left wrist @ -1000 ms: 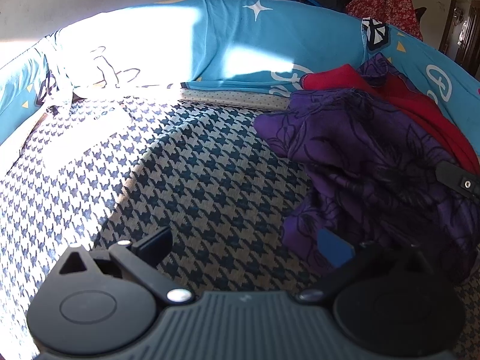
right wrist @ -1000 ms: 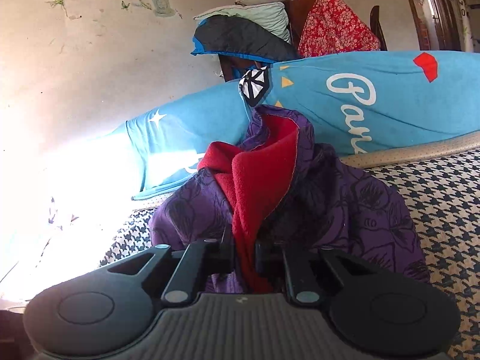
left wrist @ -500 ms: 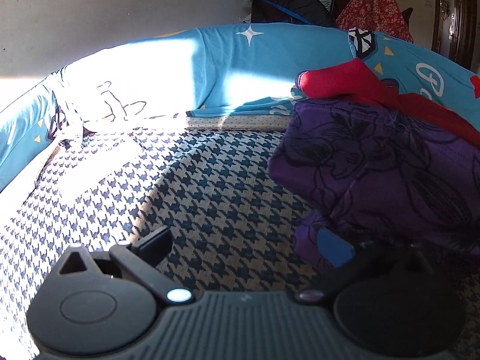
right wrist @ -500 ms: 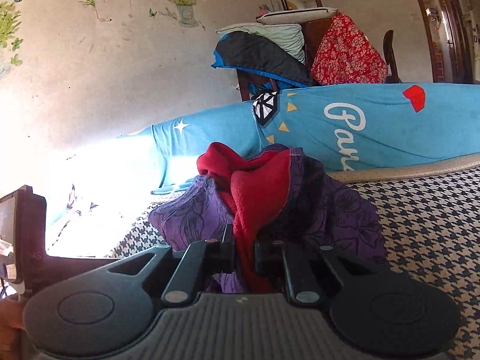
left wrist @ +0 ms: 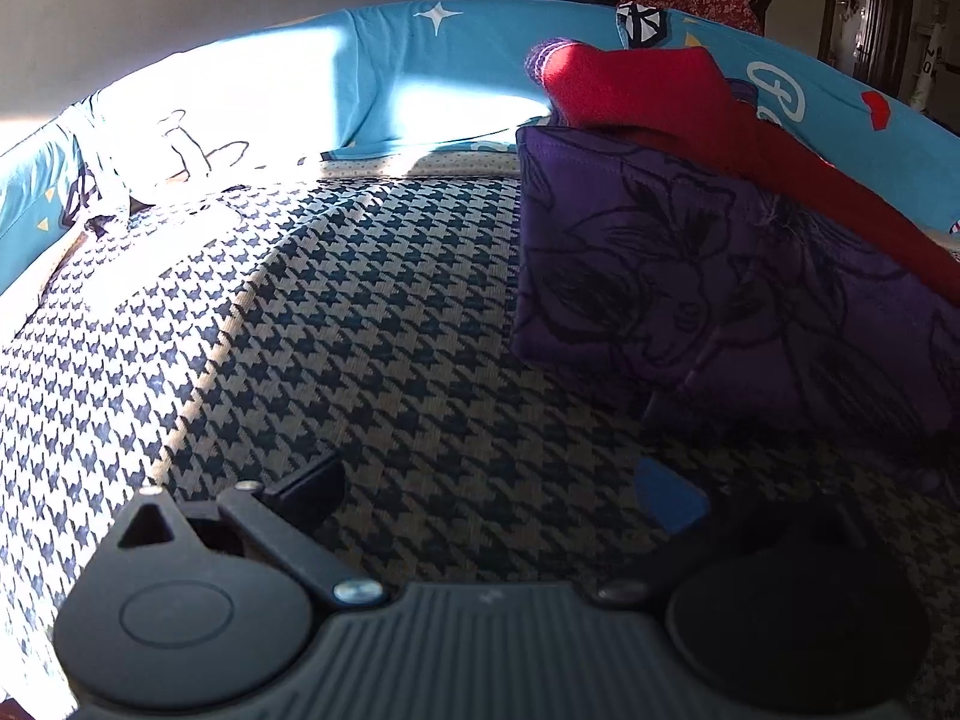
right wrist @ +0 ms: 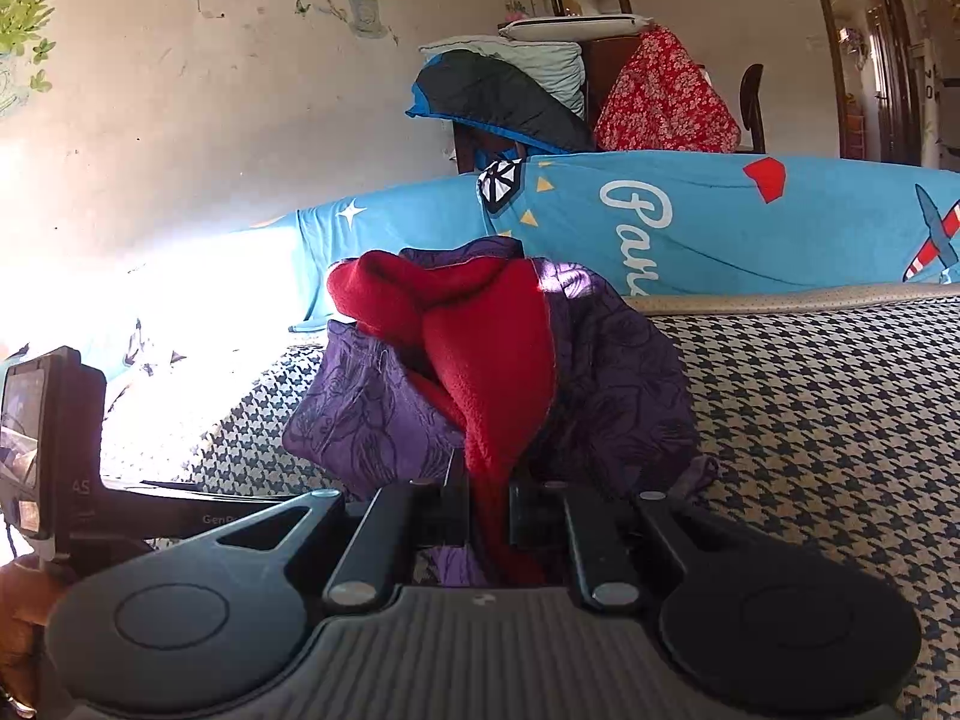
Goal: Fold clothes
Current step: 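Close the right gripper on the red lining and lift it, then hold the red lining up with the right gripper while the left gripper approaches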
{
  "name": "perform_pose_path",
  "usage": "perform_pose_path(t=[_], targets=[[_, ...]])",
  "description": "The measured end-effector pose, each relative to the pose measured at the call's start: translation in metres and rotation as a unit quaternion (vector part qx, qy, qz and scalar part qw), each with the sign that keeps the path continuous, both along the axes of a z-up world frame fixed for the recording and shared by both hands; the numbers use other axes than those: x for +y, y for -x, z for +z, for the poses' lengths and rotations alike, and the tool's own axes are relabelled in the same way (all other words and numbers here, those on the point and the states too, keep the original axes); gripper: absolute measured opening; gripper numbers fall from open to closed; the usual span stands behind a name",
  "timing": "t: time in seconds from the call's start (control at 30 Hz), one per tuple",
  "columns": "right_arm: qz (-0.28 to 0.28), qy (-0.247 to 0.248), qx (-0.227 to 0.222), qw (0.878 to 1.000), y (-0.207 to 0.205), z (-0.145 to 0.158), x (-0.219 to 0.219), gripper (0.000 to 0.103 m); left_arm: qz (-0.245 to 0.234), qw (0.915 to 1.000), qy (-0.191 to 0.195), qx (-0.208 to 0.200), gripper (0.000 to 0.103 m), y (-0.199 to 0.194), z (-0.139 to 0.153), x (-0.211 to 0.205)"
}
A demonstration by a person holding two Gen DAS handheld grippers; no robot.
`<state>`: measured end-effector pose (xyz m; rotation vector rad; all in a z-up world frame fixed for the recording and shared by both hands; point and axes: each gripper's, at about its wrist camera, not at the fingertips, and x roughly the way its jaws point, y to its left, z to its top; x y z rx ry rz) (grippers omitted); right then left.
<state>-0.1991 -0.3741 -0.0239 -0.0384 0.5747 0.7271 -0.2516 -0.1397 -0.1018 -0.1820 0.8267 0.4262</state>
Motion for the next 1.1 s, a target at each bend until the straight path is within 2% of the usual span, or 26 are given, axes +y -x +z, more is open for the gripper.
perform_pose_path(t=[0.2, 0.37, 0.43, 0.5, 0.57, 0.67, 0.77, 1.1], targets=[[-0.016, 0.028, 0.026, 0.999, 0.005, -0.011, -0.011, 0.012, -0.007, 0.9998, 0.007, 0.014, 0.103, 0.015, -0.012, -0.014], [-0.028, 0.050, 0.078, 0.995, 0.006, -0.023, -0.022, 0.014, -0.008, 0.9996, 0.015, 0.023, 0.103, 0.025, -0.019, -0.021], [-0.030, 0.037, 0.086, 0.995, 0.006, -0.021, -0.029, 0.023, -0.006, 0.9995, 0.017, 0.028, 0.103, 0.028, -0.022, -0.022], [-0.037, 0.018, 0.080, 0.996, 0.005, -0.015, -0.036, 0.047, -0.005, 0.9993, 0.017, 0.034, 0.103, 0.031, -0.025, -0.024], [-0.052, 0.000, 0.075, 0.996, 0.003, -0.010, -0.043, 0.056, -0.006, 0.9992, 0.011, 0.038, 0.103, 0.035, -0.029, -0.031], [-0.072, -0.022, 0.085, 0.993, -0.004, -0.007, -0.048, 0.056, -0.009, 0.9993, 0.003, 0.036, 0.103, 0.039, -0.031, -0.038], [-0.080, -0.022, 0.096, 0.992, -0.011, -0.009, -0.042, 0.058, -0.011, 0.9993, 0.001, 0.035, 0.103, 0.042, -0.032, -0.043], [-0.080, -0.027, 0.127, 0.988, -0.032, -0.023, -0.001, 0.071, -0.010, 0.9994, -0.004, 0.033, 0.103, 0.047, -0.030, -0.049]])
